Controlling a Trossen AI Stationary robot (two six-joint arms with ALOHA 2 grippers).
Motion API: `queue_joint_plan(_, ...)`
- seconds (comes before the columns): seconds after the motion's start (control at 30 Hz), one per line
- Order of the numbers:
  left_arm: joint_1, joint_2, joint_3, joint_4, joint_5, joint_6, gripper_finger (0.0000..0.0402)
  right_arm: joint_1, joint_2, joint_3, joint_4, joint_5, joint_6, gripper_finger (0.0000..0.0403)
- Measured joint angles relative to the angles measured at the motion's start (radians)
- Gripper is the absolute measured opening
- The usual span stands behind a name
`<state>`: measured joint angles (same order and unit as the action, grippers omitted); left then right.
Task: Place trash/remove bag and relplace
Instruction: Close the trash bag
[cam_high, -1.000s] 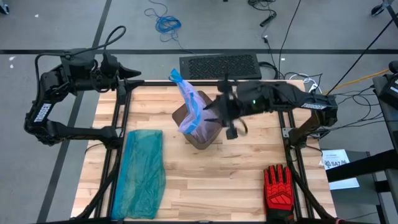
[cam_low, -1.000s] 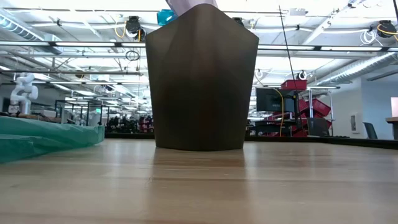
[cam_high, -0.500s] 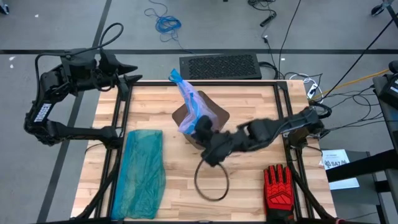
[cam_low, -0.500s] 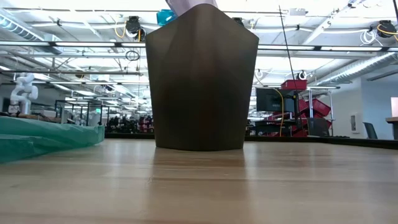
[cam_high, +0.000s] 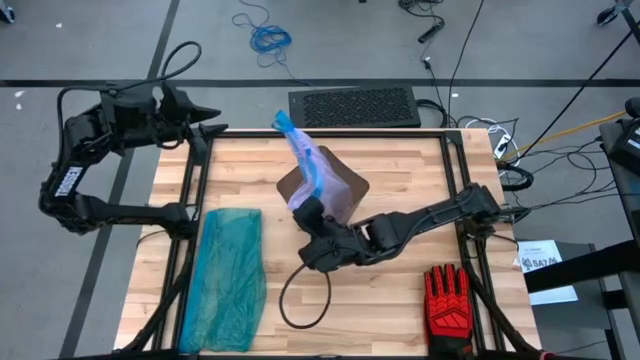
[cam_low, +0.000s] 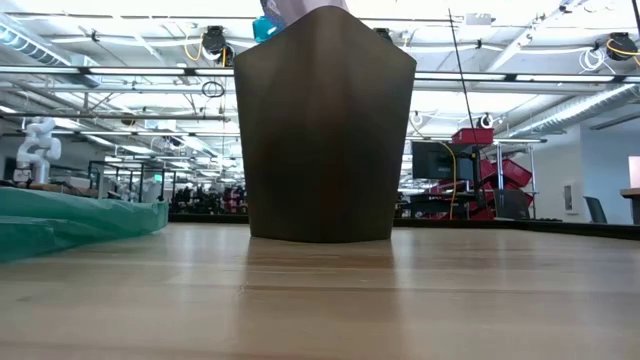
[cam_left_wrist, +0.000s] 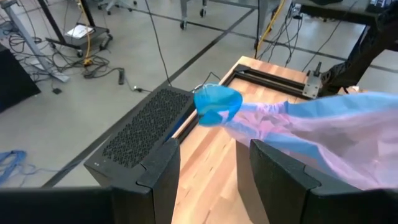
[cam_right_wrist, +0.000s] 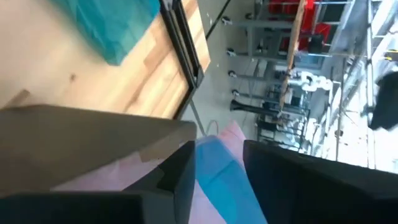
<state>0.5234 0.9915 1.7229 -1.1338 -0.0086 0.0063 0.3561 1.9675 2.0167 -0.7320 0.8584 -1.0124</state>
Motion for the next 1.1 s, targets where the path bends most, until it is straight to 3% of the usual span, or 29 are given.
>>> queue_joint_plan(0.27,0.0,-0.012,0.0,-0.035,0.004,0.0,0.0189,0.034,-0.027,0.0,-0.012,0.079,-0.039,0.0084)
queue_joint_plan(0.63,0.0,-0.037,0.0,-0.036,0.026,-0.027,0.0189,0.042,-0.029,0.0,-0.135,0.055,0.026,0.0084)
queue_joint_plan(1.1,0.0,-0.036,0.0,-0.036,0.027,-0.027,0.0189,-0.003,-0.029,0.0,-0.098,0.039,0.065,0.0085)
